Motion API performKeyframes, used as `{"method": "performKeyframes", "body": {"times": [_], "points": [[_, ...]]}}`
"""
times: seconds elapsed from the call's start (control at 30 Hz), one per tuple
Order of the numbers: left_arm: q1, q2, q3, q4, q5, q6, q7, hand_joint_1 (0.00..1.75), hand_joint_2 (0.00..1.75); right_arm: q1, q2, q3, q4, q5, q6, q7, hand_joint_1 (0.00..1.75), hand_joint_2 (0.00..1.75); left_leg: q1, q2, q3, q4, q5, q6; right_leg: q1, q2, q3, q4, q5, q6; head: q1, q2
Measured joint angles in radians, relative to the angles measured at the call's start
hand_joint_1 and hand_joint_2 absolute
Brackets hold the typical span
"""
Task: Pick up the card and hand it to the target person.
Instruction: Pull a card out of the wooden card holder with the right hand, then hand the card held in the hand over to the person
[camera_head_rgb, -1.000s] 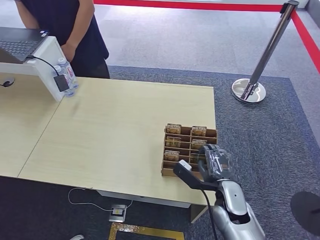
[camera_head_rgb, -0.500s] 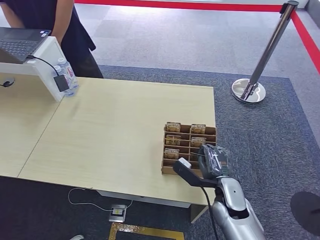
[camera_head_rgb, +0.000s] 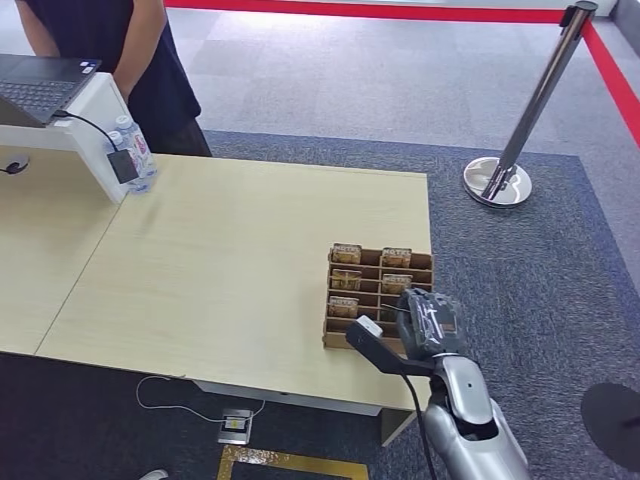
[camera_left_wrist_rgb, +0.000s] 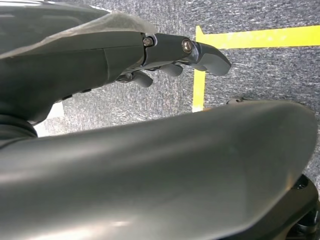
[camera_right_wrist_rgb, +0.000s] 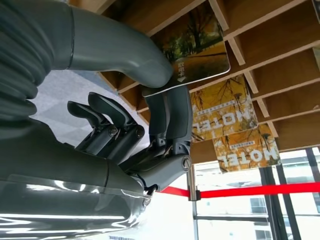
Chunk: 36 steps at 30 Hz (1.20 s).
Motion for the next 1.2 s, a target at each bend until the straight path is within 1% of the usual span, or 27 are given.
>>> {"method": "performKeyframes", "body": {"times": [0.17, 0.33, 0.47, 0.6, 0.73, 0.83, 0.9, 1.03, 1.2], "points": [[0.001, 0.000, 0.000, 0.000, 0.005, 0.000, -0.008, 0.00, 0.00, 0.033, -0.008, 0.000, -0.099, -0.018, 0.018, -0.023, 1.75, 1.75, 0.000, 0.000, 0.000, 0.000, 0.000, 0.000, 0.000, 0.000, 0.000, 0.000, 0.000, 0.000, 0.000, 0.000], [0.001, 0.000, 0.000, 0.000, 0.010, 0.000, -0.014, 0.00, 0.00, 0.047, -0.035, -0.001, -0.213, -0.075, 0.050, -0.069, 1.75, 1.75, 0.000, 0.000, 0.000, 0.000, 0.000, 0.000, 0.000, 0.000, 0.000, 0.000, 0.000, 0.000, 0.000, 0.000], [0.001, -0.001, 0.002, 0.000, 0.019, 0.000, -0.016, 0.00, 0.00, 0.039, -0.056, -0.001, -0.282, -0.132, 0.078, -0.121, 1.75, 1.75, 0.000, 0.000, 0.000, 0.000, 0.000, 0.000, 0.000, 0.000, 0.000, 0.000, 0.000, 0.000, 0.000, 0.000], [0.001, -0.003, 0.002, 0.001, 0.023, 0.000, -0.021, 0.00, 0.00, -0.006, -0.068, 0.000, -0.323, -0.148, 0.085, -0.158, 1.75, 1.75, 0.000, 0.000, 0.000, 0.000, 0.000, 0.000, 0.000, 0.000, 0.000, 0.000, 0.001, 0.000, 0.000, 0.000], [-0.001, -0.005, 0.002, 0.002, 0.024, 0.000, -0.025, 0.00, 0.00, -0.101, -0.061, 0.021, -0.331, -0.116, 0.069, -0.169, 1.75, 1.75, 0.000, 0.000, 0.000, 0.000, 0.001, 0.000, 0.000, 0.000, 0.000, 0.000, 0.001, 0.000, 0.000, 0.000], [-0.004, -0.006, 0.002, 0.002, 0.023, 0.000, -0.025, 0.00, 0.00, -0.186, -0.036, 0.058, -0.311, -0.103, 0.058, -0.167, 1.75, 1.75, 0.000, 0.000, -0.001, 0.000, 0.001, -0.001, 0.000, 0.000, 0.000, 0.001, 0.001, -0.001, 0.000, 0.000], [-0.006, -0.006, 0.002, 0.003, 0.020, 0.000, -0.025, 0.00, 0.00, -0.256, -0.006, 0.088, -0.275, -0.104, 0.055, -0.163, 1.75, 1.75, 0.000, 0.001, -0.001, 0.000, 0.002, -0.001, 0.000, 0.000, -0.001, 0.002, 0.002, -0.001, 0.000, 0.000], [-0.011, -0.006, 0.000, 0.003, 0.003, -0.008, -0.024, 0.00, 0.00, -0.414, 0.090, 0.150, -0.147, -0.113, 0.038, -0.142, 1.75, 1.75, 0.001, 0.001, -0.001, 0.000, 0.003, -0.002, 0.000, 0.000, -0.002, 0.003, 0.002, -0.001, 0.000, 0.000], [-0.014, -0.007, -0.002, 0.006, -0.009, -0.013, -0.019, 0.00, 0.00, -0.529, 0.189, 0.180, -0.002, -0.110, 0.005, -0.125, 1.75, 1.75, 0.001, 0.001, -0.002, 0.000, 0.003, -0.003, 0.001, 0.000, -0.003, 0.003, 0.002, -0.002, 0.000, 0.000]]}}
